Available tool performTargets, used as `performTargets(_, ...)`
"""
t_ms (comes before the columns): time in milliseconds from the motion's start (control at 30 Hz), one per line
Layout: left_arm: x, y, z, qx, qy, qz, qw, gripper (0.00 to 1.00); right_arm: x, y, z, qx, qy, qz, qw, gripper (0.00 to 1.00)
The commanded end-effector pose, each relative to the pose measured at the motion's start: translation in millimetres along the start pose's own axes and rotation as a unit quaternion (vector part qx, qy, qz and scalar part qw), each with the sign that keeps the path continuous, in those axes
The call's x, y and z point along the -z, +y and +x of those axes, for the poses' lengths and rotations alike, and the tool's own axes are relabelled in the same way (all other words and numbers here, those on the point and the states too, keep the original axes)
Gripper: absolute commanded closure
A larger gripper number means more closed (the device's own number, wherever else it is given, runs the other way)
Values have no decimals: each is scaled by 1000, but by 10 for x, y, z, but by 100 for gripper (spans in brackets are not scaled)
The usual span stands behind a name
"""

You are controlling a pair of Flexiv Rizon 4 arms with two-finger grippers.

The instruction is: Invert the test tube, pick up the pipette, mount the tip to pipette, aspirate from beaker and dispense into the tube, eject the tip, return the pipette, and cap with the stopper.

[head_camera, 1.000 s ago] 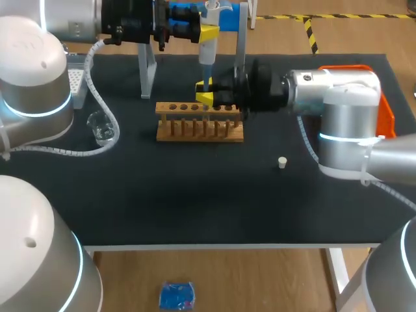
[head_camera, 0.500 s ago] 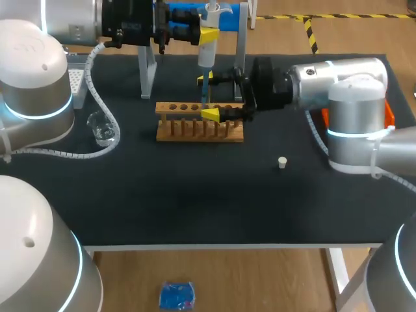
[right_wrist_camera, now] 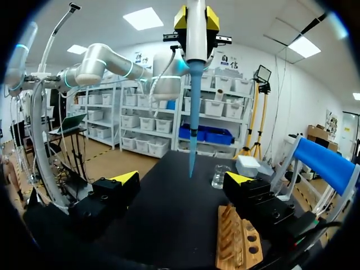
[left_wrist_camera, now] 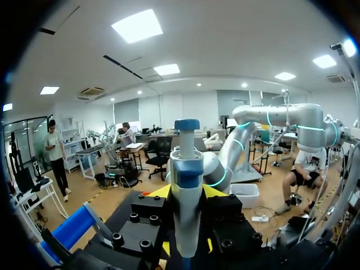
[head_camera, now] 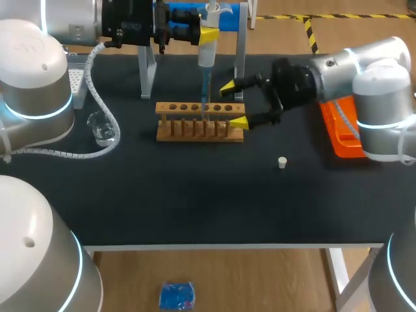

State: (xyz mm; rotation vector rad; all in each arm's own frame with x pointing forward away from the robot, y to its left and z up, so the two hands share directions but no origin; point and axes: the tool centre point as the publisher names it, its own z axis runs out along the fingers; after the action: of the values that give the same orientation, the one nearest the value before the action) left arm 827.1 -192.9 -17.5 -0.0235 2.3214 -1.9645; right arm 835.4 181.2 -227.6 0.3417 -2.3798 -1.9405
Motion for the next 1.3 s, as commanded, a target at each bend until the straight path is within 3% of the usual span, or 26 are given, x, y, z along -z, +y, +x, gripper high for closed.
performTargets(33,2,3,5,-1,-1,2,1000,100,69,-33,65,0,2,9,1000,0)
performTargets(1067,2,3,5,-1,-1,2,1000,100,88,-57,82,3,3,20,1000,0)
performTargets(1300,366,77,-57,-11,-27,-7,1000,100,88,-57,82,3,3,20,1000,0)
